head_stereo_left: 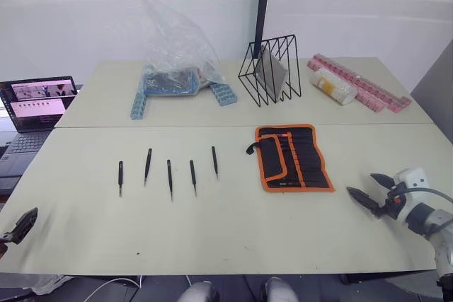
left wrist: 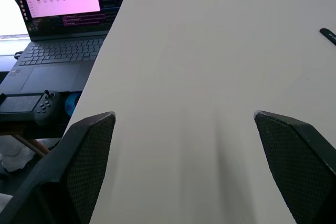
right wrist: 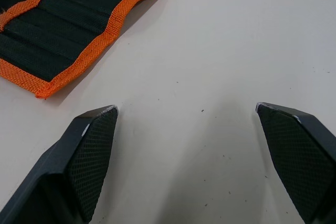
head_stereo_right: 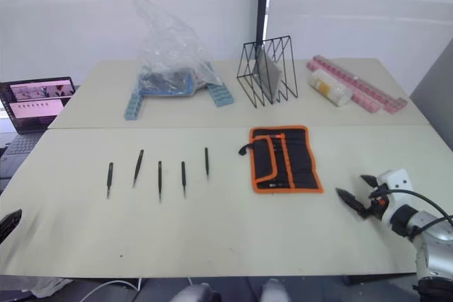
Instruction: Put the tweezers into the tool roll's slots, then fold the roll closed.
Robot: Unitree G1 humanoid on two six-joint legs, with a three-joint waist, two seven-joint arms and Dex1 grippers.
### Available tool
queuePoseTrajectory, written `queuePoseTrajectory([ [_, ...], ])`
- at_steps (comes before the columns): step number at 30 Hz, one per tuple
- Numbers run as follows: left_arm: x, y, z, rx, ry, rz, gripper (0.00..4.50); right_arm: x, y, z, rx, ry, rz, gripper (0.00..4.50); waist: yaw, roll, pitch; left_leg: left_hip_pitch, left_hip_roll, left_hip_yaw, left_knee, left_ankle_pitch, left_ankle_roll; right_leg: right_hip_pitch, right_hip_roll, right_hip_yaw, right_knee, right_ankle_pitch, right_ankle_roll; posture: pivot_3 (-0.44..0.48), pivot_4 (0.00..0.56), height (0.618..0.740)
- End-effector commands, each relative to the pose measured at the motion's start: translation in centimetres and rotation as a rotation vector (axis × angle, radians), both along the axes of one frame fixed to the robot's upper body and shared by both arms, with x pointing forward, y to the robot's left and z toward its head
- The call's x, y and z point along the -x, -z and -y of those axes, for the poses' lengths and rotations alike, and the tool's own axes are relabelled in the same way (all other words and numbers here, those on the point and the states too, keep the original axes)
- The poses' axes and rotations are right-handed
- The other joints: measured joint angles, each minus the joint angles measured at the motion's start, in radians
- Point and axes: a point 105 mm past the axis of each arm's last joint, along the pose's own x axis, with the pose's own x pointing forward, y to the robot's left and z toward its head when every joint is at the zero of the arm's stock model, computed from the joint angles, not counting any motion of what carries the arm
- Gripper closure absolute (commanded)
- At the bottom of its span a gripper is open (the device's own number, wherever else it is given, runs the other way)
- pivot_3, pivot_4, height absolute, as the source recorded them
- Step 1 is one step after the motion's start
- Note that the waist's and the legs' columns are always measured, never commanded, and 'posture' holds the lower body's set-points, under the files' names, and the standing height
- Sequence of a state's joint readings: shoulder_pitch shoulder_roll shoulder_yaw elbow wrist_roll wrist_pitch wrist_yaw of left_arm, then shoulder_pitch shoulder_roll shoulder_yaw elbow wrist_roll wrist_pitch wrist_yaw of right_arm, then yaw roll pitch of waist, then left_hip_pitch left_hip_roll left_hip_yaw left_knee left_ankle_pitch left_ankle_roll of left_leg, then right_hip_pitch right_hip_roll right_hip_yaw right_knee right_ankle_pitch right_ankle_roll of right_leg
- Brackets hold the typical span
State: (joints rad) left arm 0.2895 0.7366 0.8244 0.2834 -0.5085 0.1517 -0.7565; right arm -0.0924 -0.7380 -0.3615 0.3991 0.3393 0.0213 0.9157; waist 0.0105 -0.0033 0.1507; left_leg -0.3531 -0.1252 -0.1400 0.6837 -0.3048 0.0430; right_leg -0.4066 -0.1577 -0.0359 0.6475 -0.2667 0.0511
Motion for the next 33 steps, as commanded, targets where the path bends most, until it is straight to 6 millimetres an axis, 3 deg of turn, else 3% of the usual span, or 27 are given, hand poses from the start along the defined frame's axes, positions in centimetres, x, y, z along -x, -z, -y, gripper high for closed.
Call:
queuePoseTrajectory([
  [1, -0.2, -1.1, 0.1, -0.022, 0.015, 0.002, 0.00, 0.1, -1.7, -0.2, -0.008, -0.003, 0.069, 0.03, 0.000, 0.000, 0.000, 0.000, 0.000, 0.000, 0.000, 0.000, 0.000, 0.000, 0.000, 0.000, 0.000, 0.000, 0.000, 0.000, 0.150, 0.724],
  [4, -0.7, -1.8, 2.1, -0.026, 0.100, 0.000, 0.00, 0.5, -2.8, -1.7, -0.066, 0.010, 0.083, 0.03, 0.001, 0.000, 0.000, 0.000, 0.000, 0.000, 0.000, 0.000, 0.000, 0.000, 0.000, 0.000, 0.000, 0.000, 0.000, 0.000, 0.150, 0.724],
  [10, -1.9, -2.4, 8.3, -0.053, 0.321, 0.000, 0.00, 1.2, -4.8, -7.5, -0.213, 0.019, 0.128, 0.03, 0.003, 0.000, 0.000, 0.000, 0.000, 0.001, -0.002, 0.000, 0.000, -0.001, -0.001, 0.002, -0.001, 0.000, 0.001, 0.000, 0.150, 0.724],
  [13, -2.5, -2.6, 10.9, -0.105, 0.394, 0.040, 0.00, 1.4, -4.7, -10.6, -0.278, 0.003, 0.093, 0.03, 0.002, 0.000, 0.000, 0.000, 0.001, 0.001, -0.002, 0.000, 0.000, -0.001, 0.000, 0.003, -0.001, 0.000, 0.001, 0.000, 0.150, 0.724],
  [18, -2.6, -2.2, 16.7, -0.061, 0.682, 0.008, 0.00, 0.9, -4.3, -14.9, -0.434, 0.015, 0.003, 0.03, 0.002, -0.001, 0.000, 0.000, 0.002, 0.004, -0.002, 0.000, 0.000, -0.004, 0.004, 0.007, 0.000, 0.001, 0.000, 0.000, 0.150, 0.724],
  [22, -2.1, -2.3, 20.5, -0.018, 0.862, -0.008, 0.00, 0.7, -2.9, -16.0, -0.484, 0.090, -0.076, 0.03, 0.002, -0.001, 0.000, -0.001, 0.002, 0.007, -0.004, 0.000, -0.001, -0.008, 0.008, 0.016, 0.000, 0.001, 0.000, 0.000, 0.150, 0.724],
  [28, -2.3, -3.4, 23.6, -0.008, 0.957, 0.034, 0.00, 0.1, -1.9, -18.2, -0.541, 0.112, -0.126, 0.03, -0.002, -0.001, 0.000, -0.002, 0.002, 0.009, -0.005, 0.001, -0.002, -0.013, 0.012, 0.025, 0.001, 0.002, 0.000, 0.000, 0.150, 0.724],
  [33, -2.1, -2.8, 24.4, -0.011, 0.986, 0.020, 0.00, -0.7, -1.4, -19.7, -0.558, 0.106, -0.132, 0.03, -0.015, -0.001, 0.000, 0.000, 0.004, 0.011, -0.006, 0.002, -0.003, -0.014, 0.015, 0.025, 0.002, 0.003, -0.002, 0.000, 0.150, 0.724],
])
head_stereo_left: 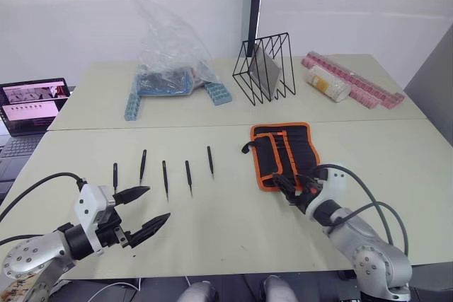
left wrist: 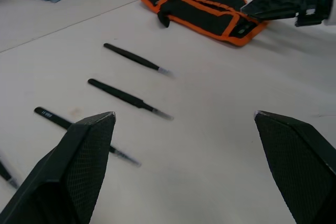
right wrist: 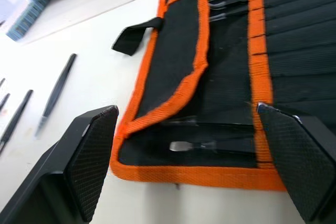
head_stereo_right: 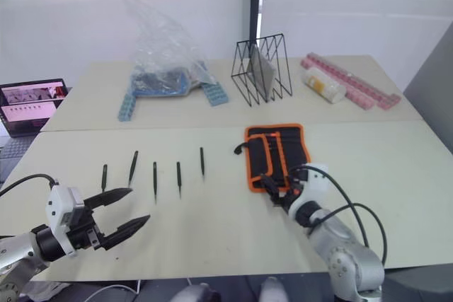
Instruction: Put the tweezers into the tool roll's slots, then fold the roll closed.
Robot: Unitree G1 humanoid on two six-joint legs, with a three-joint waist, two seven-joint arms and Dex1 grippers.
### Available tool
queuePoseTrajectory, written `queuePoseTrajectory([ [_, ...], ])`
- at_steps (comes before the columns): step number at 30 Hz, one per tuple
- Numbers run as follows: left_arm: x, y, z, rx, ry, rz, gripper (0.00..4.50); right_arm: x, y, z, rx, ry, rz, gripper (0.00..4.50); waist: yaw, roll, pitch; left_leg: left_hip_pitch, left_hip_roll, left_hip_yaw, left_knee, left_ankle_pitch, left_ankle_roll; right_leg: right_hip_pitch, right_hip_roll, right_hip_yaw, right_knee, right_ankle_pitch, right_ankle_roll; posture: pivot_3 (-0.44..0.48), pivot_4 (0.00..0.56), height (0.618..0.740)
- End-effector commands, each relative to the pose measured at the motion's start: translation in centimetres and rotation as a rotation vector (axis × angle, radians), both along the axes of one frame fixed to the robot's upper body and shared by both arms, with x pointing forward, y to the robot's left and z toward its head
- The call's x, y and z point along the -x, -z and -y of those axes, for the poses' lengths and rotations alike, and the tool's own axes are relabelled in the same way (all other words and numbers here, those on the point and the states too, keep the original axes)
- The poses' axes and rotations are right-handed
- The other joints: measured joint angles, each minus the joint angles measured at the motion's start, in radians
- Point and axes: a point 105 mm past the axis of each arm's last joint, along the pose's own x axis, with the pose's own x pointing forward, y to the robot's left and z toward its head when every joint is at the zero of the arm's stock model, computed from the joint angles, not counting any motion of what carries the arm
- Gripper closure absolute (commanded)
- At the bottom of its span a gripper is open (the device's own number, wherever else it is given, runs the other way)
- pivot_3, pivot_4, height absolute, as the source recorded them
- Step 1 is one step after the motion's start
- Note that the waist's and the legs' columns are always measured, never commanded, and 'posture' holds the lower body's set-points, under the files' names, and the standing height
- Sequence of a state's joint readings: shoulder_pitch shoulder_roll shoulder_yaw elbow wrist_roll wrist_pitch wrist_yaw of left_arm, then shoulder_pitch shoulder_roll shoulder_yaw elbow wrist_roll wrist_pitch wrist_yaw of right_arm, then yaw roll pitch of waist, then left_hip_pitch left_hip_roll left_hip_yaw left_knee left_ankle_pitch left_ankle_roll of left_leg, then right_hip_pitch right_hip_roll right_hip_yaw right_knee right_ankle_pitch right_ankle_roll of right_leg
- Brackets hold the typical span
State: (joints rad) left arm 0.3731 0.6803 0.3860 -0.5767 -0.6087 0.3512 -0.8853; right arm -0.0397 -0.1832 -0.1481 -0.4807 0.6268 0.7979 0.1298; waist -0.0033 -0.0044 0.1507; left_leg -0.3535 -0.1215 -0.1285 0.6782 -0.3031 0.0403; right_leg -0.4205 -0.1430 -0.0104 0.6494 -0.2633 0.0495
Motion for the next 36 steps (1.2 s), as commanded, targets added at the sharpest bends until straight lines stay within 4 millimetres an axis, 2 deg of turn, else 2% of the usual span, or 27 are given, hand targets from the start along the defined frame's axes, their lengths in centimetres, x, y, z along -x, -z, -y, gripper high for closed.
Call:
queuePoseTrajectory([
  [1, 0.2, -0.1, 0.6, -0.009, 0.024, 0.013, 0.00, -0.6, 0.2, -1.1, -0.016, -0.006, 0.003, 0.03, -0.003, 0.000, 0.000, 0.000, 0.000, 0.000, 0.000, 0.000, 0.000, 0.000, 0.001, 0.000, 0.000, 0.000, 0.000, 0.000, 0.150, 0.724],
  [7, 0.1, 0.0, 0.5, -0.015, 0.017, 0.019, 0.00, -0.8, -0.4, -2.6, -0.056, -0.040, 0.039, 0.03, -0.010, 0.000, 0.000, 0.000, 0.003, 0.001, 0.000, 0.000, -0.001, -0.001, 0.005, 0.000, 0.000, 0.002, -0.002, 0.000, 0.150, 0.724],
  [11, 0.1, 0.0, 0.3, -0.016, 0.002, 0.024, 0.00, -0.8, -0.4, -2.8, -0.055, -0.046, 0.045, 0.03, -0.009, 0.000, 0.000, 0.000, 0.006, 0.002, 0.000, 0.000, -0.001, -0.001, 0.007, 0.001, -0.001, 0.003, -0.003, 0.000, 0.150, 0.724],
  [16, 0.3, 0.2, 0.3, -0.015, 0.000, 0.018, 0.00, -1.2, -0.5, -2.9, -0.054, -0.045, 0.061, 1.45, -0.009, 0.000, 0.000, 0.000, 0.009, 0.003, 0.000, 0.001, -0.003, -0.001, 0.011, 0.001, -0.002, 0.005, -0.005, 0.000, 0.150, 0.724],
  [25, 0.5, 0.5, 0.2, -0.016, 0.006, 0.002, 0.00, -1.4, -0.2, -3.0, -0.031, -0.038, 0.071, 4.49, -0.009, 0.000, 0.000, 0.000, 0.013, 0.004, 0.000, 0.001, -0.005, -0.003, 0.015, 0.001, -0.002, 0.007, -0.008, 0.000, 0.150, 0.724],
  [36, 0.2, 0.4, 0.5, -0.007, 0.021, 0.002, 0.00, -1.6, -1.2, -3.2, -0.005, -0.074, 0.123, 4.49, -0.009, 0.000, 0.000, 0.000, 0.013, 0.004, 0.000, 0.002, -0.006, -0.003, 0.015, 0.001, -0.002, 0.007, -0.008, 0.000, 0.150, 0.724],
])
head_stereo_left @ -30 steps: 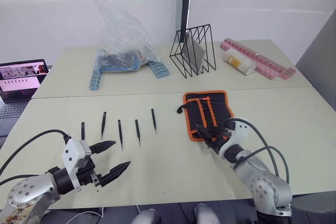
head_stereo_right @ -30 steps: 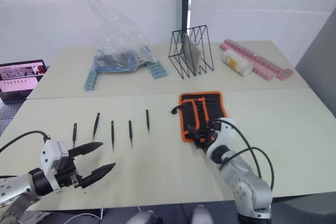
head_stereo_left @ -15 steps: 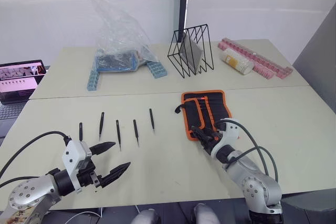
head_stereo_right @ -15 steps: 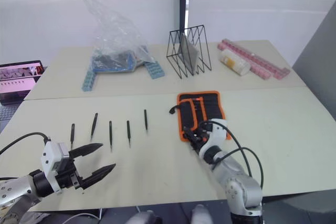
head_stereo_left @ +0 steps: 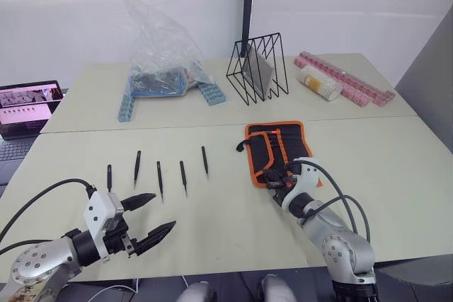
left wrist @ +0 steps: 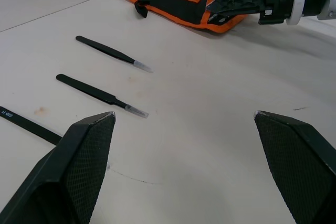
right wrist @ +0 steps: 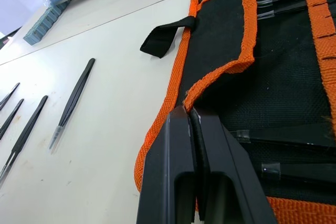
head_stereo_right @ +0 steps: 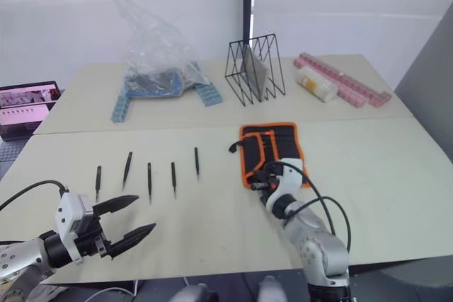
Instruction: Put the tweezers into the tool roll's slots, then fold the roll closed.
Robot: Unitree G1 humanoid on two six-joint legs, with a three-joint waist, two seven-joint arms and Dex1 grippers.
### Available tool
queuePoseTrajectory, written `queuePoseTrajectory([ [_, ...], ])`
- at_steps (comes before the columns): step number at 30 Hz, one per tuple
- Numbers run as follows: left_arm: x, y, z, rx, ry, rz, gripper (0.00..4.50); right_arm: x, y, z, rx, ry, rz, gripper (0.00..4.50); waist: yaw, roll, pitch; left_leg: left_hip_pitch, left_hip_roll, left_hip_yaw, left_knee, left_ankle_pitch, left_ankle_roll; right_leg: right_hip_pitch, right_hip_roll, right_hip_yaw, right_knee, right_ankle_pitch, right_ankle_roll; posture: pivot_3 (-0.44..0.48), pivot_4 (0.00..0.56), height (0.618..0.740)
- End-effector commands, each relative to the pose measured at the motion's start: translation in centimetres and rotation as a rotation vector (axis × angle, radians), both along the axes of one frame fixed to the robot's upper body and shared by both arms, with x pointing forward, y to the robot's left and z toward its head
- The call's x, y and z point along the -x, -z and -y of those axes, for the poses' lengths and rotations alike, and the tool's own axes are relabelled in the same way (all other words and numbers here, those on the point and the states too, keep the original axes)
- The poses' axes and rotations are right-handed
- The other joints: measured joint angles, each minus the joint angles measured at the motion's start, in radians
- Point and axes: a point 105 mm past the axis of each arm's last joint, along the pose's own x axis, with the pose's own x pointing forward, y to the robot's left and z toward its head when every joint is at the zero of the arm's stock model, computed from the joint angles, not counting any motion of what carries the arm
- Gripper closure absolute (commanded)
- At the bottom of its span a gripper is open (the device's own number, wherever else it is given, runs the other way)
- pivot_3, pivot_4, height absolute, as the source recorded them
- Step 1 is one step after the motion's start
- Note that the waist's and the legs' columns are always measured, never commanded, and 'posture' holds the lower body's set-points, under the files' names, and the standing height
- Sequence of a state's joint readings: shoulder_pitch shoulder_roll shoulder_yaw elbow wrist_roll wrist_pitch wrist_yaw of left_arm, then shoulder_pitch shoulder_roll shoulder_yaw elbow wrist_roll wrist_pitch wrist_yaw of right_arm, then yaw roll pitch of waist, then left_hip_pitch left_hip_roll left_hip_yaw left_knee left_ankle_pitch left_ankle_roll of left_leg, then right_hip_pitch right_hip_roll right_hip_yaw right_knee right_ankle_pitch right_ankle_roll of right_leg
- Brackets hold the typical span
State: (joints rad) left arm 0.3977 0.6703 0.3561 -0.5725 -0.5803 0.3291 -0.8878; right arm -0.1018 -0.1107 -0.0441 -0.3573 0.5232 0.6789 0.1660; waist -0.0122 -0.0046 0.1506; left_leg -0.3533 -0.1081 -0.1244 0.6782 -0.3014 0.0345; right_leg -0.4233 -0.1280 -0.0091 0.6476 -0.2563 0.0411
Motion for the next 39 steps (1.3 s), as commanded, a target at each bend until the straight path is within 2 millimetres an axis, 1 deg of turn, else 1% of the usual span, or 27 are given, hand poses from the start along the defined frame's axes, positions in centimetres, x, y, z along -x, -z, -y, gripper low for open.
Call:
queuePoseTrajectory([
  [1, -0.3, -0.5, 0.2, 0.004, 0.017, 0.025, 0.00, 0.1, -1.9, -0.2, 0.028, -0.044, 0.094, 4.49, 0.001, 0.000, 0.000, 0.000, 0.000, 0.000, 0.000, 0.000, 0.000, 0.000, 0.000, 0.000, 0.000, 0.000, 0.000, 0.000, 0.150, 0.724],
  [3, -0.5, -0.6, 0.3, 0.007, 0.021, 0.025, 0.00, 0.5, -2.3, -0.3, 0.089, -0.100, 0.130, 4.49, 0.001, 0.000, 0.000, 0.000, 0.000, 0.000, 0.000, 0.000, 0.000, 0.000, 0.000, 0.000, 0.000, 0.000, 0.000, 0.000, 0.150, 0.724],
  [5, -0.6, -0.5, 0.4, 0.011, 0.029, 0.022, 0.00, 1.2, -2.5, -0.9, 0.179, -0.203, 0.180, 4.49, 0.001, 0.000, 0.000, 0.000, 0.000, 0.000, 0.000, 0.000, 0.000, 0.000, 0.000, 0.000, 0.000, 0.000, 0.000, 0.000, 0.150, 0.724],
  [7, -0.8, -0.5, 0.5, 0.012, 0.045, 0.018, 0.00, 2.1, -2.2, -1.2, 0.306, -0.324, 0.234, 4.49, 0.001, 0.000, 0.000, 0.000, 0.000, 0.001, 0.000, 0.000, 0.000, 0.000, 0.000, 0.000, 0.000, 0.000, 0.000, 0.000, 0.150, 0.724],
  [10, -1.1, -0.4, 0.6, 0.002, 0.072, 0.014, 0.00, 2.8, -2.0, -0.5, 0.442, -0.432, 0.297, 4.49, 0.001, -0.001, 0.000, 0.000, 0.000, 0.001, 0.000, 0.000, 0.000, 0.000, 0.000, -0.001, 0.000, 0.000, 0.000, 0.000, 0.150, 0.724],
  [13, -1.6, -0.5, 0.8, 0.001, 0.105, 0.013, 0.00, 3.2, -2.1, 0.5, 0.579, -0.510, 0.381, 4.49, 0.002, -0.001, 0.000, 0.000, 0.001, 0.001, 0.000, 0.000, 0.000, 0.001, 0.000, -0.001, 0.000, 0.000, 0.000, 0.000, 0.150, 0.724],
  [15, -2.1, -0.5, 1.1, -0.008, 0.139, 0.016, 0.00, 3.7, -2.2, 0.9, 0.646, -0.570, 0.436, 4.49, 0.003, -0.001, 0.000, 0.000, 0.000, 0.001, 0.001, 0.000, 0.000, 0.001, 0.000, -0.001, 0.000, 0.000, 0.000, 0.000, 0.150, 0.724],
  [17, -2.9, -0.6, 1.5, -0.024, 0.189, 0.026, 0.00, 4.7, -1.9, 0.8, 0.736, -0.666, 0.508, 4.49, 0.008, -0.001, 0.001, 0.000, 0.001, 0.001, 0.001, 0.000, 0.000, 0.001, 0.000, -0.001, 0.000, 0.000, 0.000, 0.000, 0.150, 0.724],
  [20, -4.5, -1.0, 2.3, -0.061, 0.296, 0.056, 0.00, 5.8, -0.8, 0.8, 0.867, -0.782, 0.577, 4.49, 0.014, -0.002, 0.001, 0.000, 0.000, 0.001, 0.002, 0.000, -0.001, 0.001, 0.000, -0.001, 0.000, 0.001, 0.000, 0.000, 0.150, 0.724],
  [25, -7.1, -1.7, 3.6, -0.133, 0.439, 0.123, 0.00, 6.1, -0.3, 0.7, 0.950, -0.849, 0.648, 4.49, 0.017, -0.003, 0.001, 0.000, 0.000, 0.001, 0.002, 0.001, -0.002, 0.001, 0.001, -0.001, 0.000, 0.002, 0.000, 0.000, 0.150, 0.724],
  [26, -8.2, -1.7, 4.4, -0.183, 0.495, 0.164, 0.00, 6.2, -0.3, 0.6, 0.967, -0.869, 0.670, 4.49, 0.017, -0.003, 0.002, 0.000, 0.000, 0.001, 0.002, 0.001, -0.002, 0.001, 0.001, -0.001, 0.000, 0.002, 0.000, 0.000, 0.150, 0.724],
  [28, -9.7, -1.6, 5.6, -0.268, 0.575, 0.225, 0.00, 6.4, -0.2, 0.4, 0.987, -0.898, 0.698, 4.49, 0.023, -0.004, 0.002, -0.001, 0.000, 0.002, 0.002, 0.002, -0.002, 0.001, 0.001, -0.002, 0.000, 0.003, 0.000, 0.000, 0.150, 0.724],
  [30, -11.6, -1.4, 7.2, -0.381, 0.670, 0.319, 0.00, 6.9, -0.1, 0.3, 0.990, -0.934, 0.717, 4.49, 0.030, -0.005, 0.003, -0.001, 0.000, 0.002, 0.003, 0.002, -0.003, 0.001, 0.001, -0.003, -0.001, 0.004, 0.000, 0.000, 0.150, 0.724],
  [33, -13.8, -1.8, 9.8, -0.436, 0.753, 0.406, 0.00, 7.5, 0.0, 0.3, 0.998, -0.966, 0.726, 4.49, 0.031, -0.006, 0.003, -0.003, -0.001, 0.002, 0.006, 0.002, -0.003, 0.001, 0.001, -0.003, -0.002, 0.005, 0.001, 0.000, 0.150, 0.724],
  [36, -14.7, -1.8, 11.4, -0.461, 0.804, 0.456, 0.00, 7.6, 0.0, 0.3, 0.996, -0.965, 0.729, 4.49, 0.020, -0.007, 0.003, -0.009, 0.000, 0.002, 0.015, 0.001, -0.001, -0.001, 0.003, -0.003, -0.001, 0.005, 0.002, 0.000, 0.150, 0.724],
  [39, -15.2, -1.2, 13.0, -0.532, 0.862, 0.531, 0.00, 7.6, 0.0, 0.4, 1.000, -0.944, 0.720, 4.49, 0.018, -0.007, 0.004, -0.013, 0.000, 0.002, 0.019, 0.000, 0.001, -0.003, 0.004, -0.003, -0.001, 0.006, 0.004, 0.000, 0.150, 0.724],
])
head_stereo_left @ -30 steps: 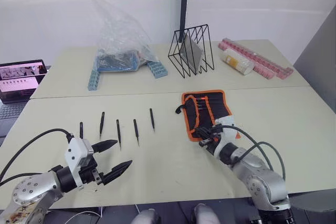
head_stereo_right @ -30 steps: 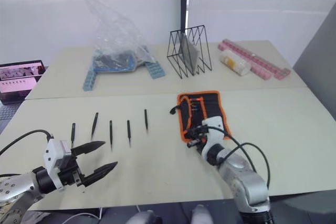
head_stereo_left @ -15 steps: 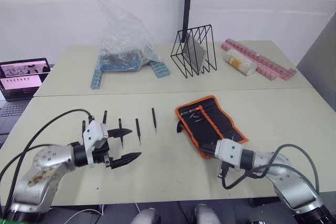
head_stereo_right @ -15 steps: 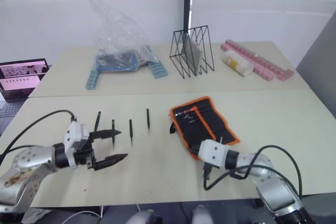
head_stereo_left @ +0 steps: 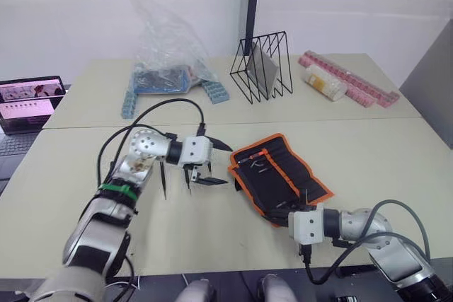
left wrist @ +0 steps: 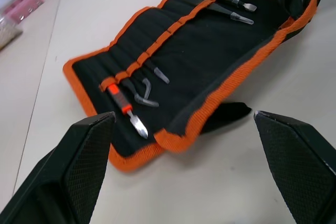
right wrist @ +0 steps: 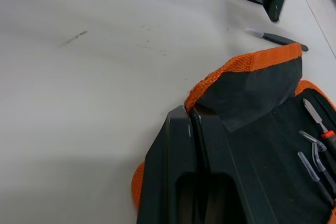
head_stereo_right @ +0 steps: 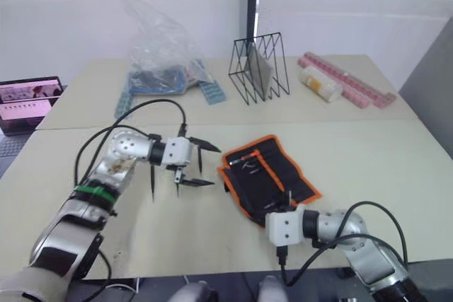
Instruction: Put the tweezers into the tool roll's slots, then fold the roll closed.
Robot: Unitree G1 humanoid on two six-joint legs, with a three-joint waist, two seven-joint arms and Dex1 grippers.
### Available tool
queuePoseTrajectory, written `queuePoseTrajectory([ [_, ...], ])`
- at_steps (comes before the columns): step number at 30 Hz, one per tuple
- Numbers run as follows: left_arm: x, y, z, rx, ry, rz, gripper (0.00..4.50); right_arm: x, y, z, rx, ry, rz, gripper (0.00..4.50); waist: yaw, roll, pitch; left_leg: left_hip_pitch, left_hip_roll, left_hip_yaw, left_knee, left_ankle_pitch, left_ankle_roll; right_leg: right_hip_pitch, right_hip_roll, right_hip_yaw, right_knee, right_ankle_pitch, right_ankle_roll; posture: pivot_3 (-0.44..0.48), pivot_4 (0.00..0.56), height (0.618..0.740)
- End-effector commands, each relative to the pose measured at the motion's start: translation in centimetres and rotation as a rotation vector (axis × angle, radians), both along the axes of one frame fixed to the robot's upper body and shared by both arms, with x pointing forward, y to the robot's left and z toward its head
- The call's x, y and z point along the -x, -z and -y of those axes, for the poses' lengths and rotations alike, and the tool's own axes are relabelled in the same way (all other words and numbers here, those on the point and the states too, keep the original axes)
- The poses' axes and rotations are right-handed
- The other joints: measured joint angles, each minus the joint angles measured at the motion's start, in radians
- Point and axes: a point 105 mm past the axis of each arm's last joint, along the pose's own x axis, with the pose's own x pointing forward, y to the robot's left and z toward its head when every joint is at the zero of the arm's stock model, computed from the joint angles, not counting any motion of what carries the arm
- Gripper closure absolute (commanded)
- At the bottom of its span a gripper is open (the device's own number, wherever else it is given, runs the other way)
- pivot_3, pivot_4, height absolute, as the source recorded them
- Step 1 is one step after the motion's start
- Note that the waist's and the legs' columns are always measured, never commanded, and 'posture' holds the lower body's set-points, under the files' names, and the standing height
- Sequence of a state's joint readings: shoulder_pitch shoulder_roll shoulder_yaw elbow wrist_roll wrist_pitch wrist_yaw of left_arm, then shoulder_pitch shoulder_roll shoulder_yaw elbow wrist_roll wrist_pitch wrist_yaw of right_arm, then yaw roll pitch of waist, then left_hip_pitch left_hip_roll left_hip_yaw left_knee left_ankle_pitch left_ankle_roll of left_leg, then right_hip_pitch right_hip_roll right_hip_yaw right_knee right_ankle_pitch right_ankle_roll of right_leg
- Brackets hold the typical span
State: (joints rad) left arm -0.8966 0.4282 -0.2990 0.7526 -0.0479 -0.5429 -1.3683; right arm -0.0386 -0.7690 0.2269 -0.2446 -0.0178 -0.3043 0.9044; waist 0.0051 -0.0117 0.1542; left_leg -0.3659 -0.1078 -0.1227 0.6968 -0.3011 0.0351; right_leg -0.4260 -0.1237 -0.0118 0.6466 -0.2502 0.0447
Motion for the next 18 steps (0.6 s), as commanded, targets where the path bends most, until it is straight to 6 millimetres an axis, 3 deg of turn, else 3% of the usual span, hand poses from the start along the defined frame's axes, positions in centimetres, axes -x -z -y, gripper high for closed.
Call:
queuePoseTrajectory([
  [1, -0.28, 0.48, 0.93, -0.043, 0.062, 0.087, 0.00, 0.28, -0.88, -0.29, -0.012, -0.008, 0.043, 4.49, 0.001, 0.000, 0.000, 0.000, 0.000, 0.000, 0.000, 0.000, 0.000, 0.000, 0.000, 0.000, 0.000, 0.000, 0.000, 0.000, 0.150, 0.724],
  [5, -0.16, 0.77, 1.49, -0.059, 0.111, 0.108, 0.00, 0.31, -0.88, -0.19, -0.013, 0.009, 0.044, 4.49, 0.003, -0.001, 0.000, -0.002, 0.000, 0.000, 0.003, 0.000, 0.000, 0.000, 0.000, 0.000, 0.001, 0.001, 0.001, 0.000, 0.150, 0.724],
  [18, 0.20, 0.74, 1.24, -0.053, 0.152, 0.107, 4.19, 0.07, -0.83, -0.24, -0.020, 0.031, 0.033, 4.50, 0.005, -0.001, 0.000, -0.002, -0.001, 0.000, 0.008, 0.000, 0.001, 0.000, 0.000, 0.000, 0.003, 0.002, 0.003, 0.000, 0.150, 0.724],
])
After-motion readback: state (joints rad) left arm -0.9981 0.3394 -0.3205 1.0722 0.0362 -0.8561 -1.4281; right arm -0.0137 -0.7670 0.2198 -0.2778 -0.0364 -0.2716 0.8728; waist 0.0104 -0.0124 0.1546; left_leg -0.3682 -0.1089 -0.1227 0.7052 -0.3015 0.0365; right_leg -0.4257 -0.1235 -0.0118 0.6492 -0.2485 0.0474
